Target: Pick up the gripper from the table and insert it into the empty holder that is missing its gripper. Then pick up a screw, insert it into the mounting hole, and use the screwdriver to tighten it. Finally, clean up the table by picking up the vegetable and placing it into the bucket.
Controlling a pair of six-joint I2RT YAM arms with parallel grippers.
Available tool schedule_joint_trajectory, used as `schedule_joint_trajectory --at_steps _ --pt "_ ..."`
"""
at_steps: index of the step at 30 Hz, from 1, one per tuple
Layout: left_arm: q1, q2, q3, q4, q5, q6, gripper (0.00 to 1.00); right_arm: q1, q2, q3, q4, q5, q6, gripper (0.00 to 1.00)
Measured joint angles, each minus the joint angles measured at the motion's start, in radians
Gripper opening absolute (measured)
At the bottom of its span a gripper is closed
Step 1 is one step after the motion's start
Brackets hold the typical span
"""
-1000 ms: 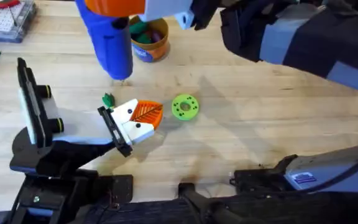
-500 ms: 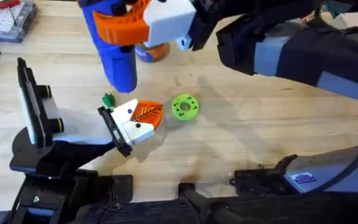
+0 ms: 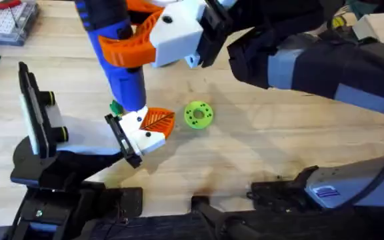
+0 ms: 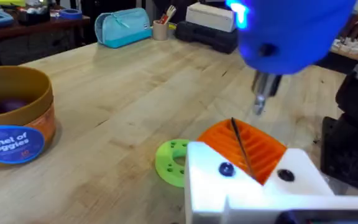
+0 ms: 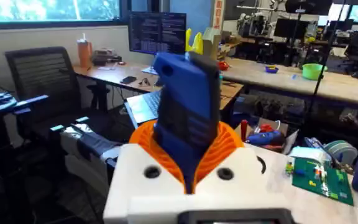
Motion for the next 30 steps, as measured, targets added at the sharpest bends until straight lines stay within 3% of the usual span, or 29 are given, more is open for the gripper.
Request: schedule_joint_trajectory --at_steps 30 --pt "0.0 0.0 0.0 0.0 0.0 0.0 0.004 0.007 0.0 -0.062 -0.025 0.002 -0.103 0.026"
